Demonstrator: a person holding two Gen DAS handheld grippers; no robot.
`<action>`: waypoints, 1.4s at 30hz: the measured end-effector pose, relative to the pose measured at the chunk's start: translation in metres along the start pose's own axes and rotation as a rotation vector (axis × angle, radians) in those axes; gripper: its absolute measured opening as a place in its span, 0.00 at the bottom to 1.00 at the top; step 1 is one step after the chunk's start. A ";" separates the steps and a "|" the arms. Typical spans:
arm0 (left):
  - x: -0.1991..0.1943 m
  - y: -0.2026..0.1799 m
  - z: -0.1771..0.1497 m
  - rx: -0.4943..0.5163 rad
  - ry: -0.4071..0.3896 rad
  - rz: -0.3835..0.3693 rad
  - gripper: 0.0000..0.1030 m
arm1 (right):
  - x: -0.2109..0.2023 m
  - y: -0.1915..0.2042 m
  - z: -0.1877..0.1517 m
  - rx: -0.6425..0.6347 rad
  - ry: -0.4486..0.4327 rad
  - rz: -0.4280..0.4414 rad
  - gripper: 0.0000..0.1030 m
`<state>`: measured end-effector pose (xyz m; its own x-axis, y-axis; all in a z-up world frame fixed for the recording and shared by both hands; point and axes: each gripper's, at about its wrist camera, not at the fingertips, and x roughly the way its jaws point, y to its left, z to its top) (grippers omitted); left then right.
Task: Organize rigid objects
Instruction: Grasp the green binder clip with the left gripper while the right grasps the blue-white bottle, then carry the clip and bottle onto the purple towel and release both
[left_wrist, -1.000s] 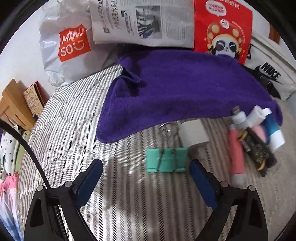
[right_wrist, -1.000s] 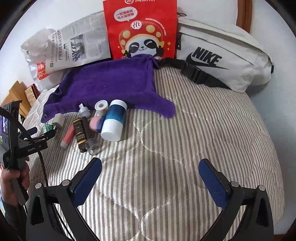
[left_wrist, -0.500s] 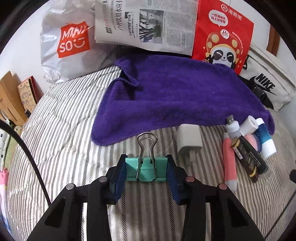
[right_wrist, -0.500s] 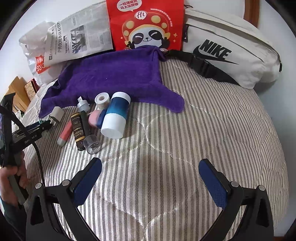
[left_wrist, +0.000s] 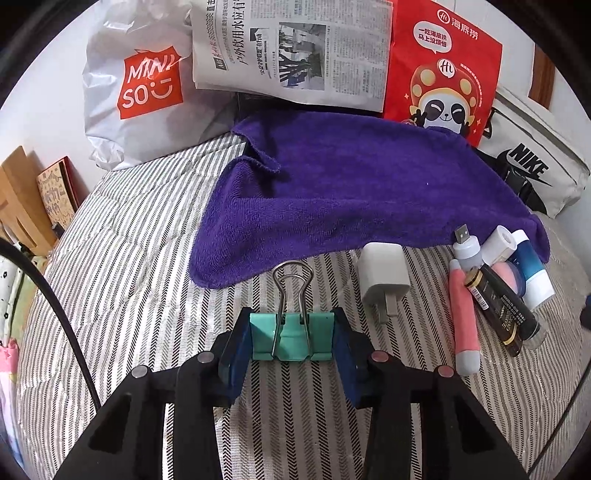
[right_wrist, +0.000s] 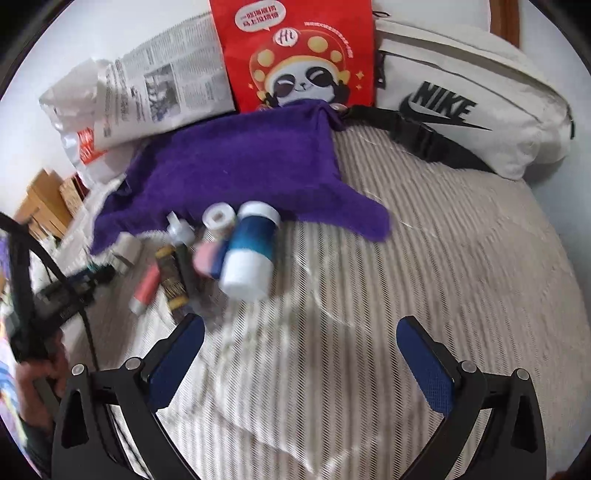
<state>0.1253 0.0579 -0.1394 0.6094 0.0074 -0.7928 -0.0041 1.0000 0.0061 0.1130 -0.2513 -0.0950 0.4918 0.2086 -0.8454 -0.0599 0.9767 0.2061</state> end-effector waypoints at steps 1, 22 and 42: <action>0.000 0.000 0.000 -0.002 0.000 -0.002 0.38 | 0.003 0.003 0.005 0.002 -0.005 0.021 0.97; 0.001 -0.001 0.000 0.000 -0.002 0.001 0.38 | 0.053 0.022 0.033 -0.124 0.080 -0.030 0.39; 0.000 0.000 -0.001 -0.006 0.005 -0.010 0.38 | 0.050 0.023 0.021 -0.218 0.048 -0.026 0.36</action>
<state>0.1246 0.0581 -0.1404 0.6057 -0.0031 -0.7957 -0.0022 1.0000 -0.0055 0.1548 -0.2198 -0.1223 0.4541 0.1803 -0.8725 -0.2365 0.9686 0.0770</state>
